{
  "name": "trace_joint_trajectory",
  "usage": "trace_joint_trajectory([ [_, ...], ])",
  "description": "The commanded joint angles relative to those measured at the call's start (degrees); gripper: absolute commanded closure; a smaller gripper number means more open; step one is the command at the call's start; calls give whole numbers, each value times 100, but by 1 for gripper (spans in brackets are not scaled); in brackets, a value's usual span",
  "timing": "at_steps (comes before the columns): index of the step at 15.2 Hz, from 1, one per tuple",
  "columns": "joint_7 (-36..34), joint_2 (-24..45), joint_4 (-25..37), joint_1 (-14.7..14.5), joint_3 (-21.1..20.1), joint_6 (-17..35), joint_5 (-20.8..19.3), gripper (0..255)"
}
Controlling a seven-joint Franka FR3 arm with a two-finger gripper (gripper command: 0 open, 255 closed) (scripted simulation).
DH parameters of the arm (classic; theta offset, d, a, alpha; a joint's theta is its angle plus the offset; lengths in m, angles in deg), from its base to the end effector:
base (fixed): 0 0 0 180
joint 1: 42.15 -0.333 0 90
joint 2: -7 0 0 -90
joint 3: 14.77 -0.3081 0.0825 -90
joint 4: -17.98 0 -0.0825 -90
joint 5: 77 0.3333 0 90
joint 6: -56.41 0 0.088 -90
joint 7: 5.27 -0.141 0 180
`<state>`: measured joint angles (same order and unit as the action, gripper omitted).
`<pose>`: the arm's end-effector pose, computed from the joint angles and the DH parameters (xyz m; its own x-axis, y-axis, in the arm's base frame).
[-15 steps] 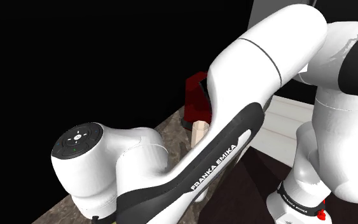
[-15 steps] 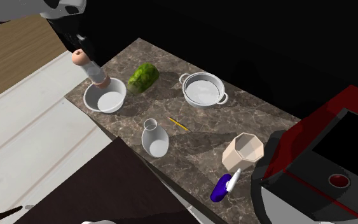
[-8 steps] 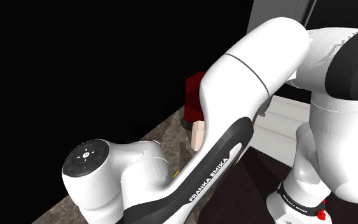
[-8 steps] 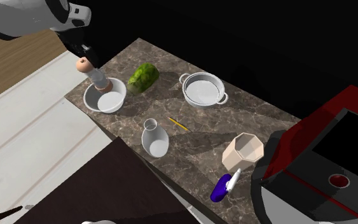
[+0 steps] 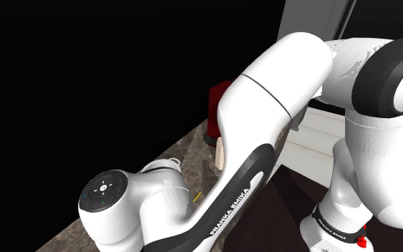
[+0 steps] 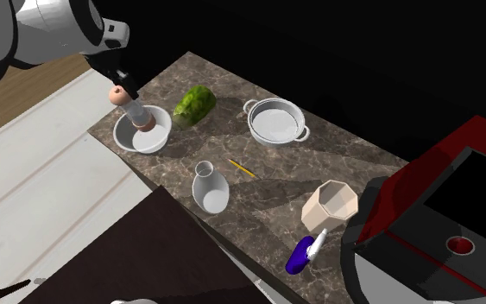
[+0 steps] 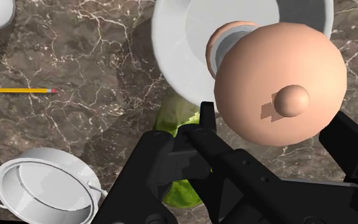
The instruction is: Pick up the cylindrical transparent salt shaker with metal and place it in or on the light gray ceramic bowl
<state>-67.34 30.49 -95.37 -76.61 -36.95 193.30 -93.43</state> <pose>0.3314 0.4731 0.2711 0.9948 0.0790 0.0643 0.0797 -0.9968 -0.0092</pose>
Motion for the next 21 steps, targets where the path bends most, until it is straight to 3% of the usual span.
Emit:
trace_joint_trajectory([
  [1, -3, 3, 1, -2, 1, 4, -3, 255],
  [4, -3, 3, 1, -2, 1, 4, -3, 255],
  [5, -3, 3, 1, -2, 1, 4, -3, 0],
  [10, -3, 3, 2, -2, 1, 4, -3, 0],
  [14, 200, -496, 89, 108, -169, -540, 311, 0],
  [21, 200, -497, 89, 107, -167, -540, 312, 0],
])
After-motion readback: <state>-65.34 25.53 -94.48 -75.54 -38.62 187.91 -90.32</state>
